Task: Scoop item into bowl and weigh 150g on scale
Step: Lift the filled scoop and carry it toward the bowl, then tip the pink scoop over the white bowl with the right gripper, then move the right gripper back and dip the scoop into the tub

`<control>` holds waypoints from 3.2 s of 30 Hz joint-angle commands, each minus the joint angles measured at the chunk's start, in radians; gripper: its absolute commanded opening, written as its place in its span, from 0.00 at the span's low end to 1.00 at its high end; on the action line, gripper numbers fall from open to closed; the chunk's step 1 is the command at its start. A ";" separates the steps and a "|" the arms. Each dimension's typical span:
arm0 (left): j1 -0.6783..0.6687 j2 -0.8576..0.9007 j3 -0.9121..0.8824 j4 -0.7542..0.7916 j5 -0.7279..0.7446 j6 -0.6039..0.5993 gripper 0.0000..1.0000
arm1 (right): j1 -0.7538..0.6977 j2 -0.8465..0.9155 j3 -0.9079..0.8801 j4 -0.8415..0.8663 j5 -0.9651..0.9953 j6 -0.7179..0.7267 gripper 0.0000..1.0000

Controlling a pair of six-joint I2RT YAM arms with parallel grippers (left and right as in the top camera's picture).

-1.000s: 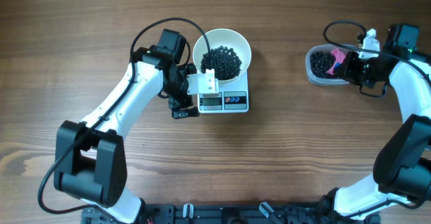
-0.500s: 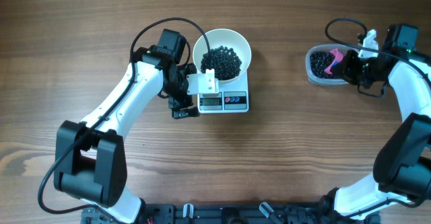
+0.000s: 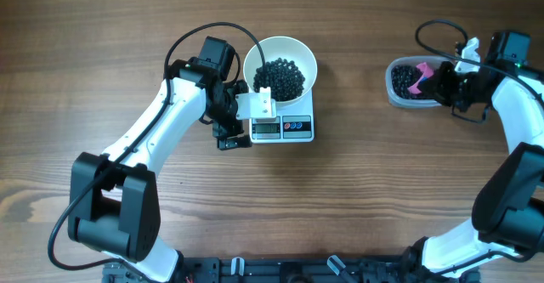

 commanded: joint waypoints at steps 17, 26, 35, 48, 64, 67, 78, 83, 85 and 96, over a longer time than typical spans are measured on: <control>-0.003 0.006 -0.001 0.000 0.023 0.000 1.00 | -0.200 0.024 0.002 -0.080 -0.453 -0.157 0.04; -0.003 0.006 -0.001 0.000 0.023 0.000 1.00 | -0.192 0.024 0.002 -0.041 -0.635 -0.117 0.04; -0.003 0.006 -0.001 0.000 0.023 0.000 1.00 | 0.032 0.016 0.004 0.154 -0.739 0.021 0.04; -0.003 0.006 -0.001 0.000 0.023 0.000 1.00 | 0.506 0.015 0.004 0.357 -0.442 0.048 0.04; -0.003 0.006 -0.001 0.000 0.023 0.000 1.00 | 0.815 -0.198 0.060 0.264 0.432 -0.467 0.04; -0.003 0.006 -0.001 0.000 0.023 0.000 1.00 | 0.833 -0.198 0.060 0.264 0.501 -0.557 0.04; -0.003 0.006 -0.001 0.000 0.023 0.000 1.00 | 0.833 -0.198 0.060 0.263 0.490 -0.653 0.04; -0.003 0.006 -0.001 0.000 0.023 0.000 1.00 | 0.822 -0.205 0.069 0.234 0.484 -0.499 0.04; -0.003 0.006 -0.001 0.000 0.023 0.000 1.00 | 0.748 -0.232 0.242 -0.039 0.484 -0.500 0.04; -0.003 0.006 -0.001 0.000 0.023 0.000 1.00 | 0.325 -0.153 0.387 -0.505 0.713 -0.554 0.04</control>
